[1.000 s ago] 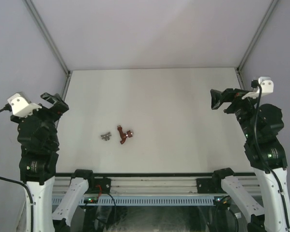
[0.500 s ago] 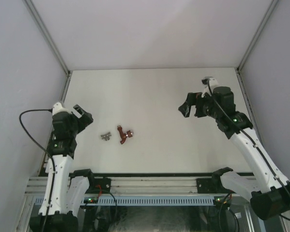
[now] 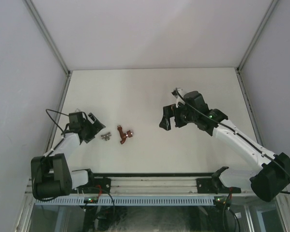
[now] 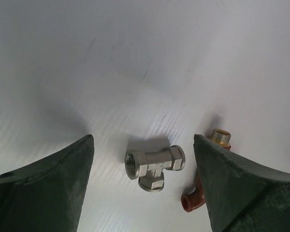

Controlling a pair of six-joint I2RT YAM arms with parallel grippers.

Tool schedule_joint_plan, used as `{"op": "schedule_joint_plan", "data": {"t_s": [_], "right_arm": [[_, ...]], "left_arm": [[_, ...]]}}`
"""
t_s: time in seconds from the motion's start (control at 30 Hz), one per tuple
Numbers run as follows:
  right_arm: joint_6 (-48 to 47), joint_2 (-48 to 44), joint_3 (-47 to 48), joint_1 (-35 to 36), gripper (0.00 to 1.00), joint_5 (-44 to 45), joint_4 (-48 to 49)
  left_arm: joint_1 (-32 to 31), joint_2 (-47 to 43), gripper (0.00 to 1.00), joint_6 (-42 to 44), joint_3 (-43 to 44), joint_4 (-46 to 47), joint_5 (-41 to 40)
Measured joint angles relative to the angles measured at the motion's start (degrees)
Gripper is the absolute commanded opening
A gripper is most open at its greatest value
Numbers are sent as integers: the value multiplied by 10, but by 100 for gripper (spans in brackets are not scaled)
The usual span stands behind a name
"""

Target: Install the water faucets

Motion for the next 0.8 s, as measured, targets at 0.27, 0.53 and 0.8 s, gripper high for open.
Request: {"op": "schedule_joint_plan", "data": {"t_s": [0.27,0.53,0.8], "right_arm": [[0,10,0,12,100,-2,2],[0,26,0,30,100,-4,22],[-15,53,0,70,99,21,36]], "left_arm": [[2,64,81,-5,7,76,34],[4,136,63,0,30,148,76],[-17,130,69,6,24,152,79]]}}
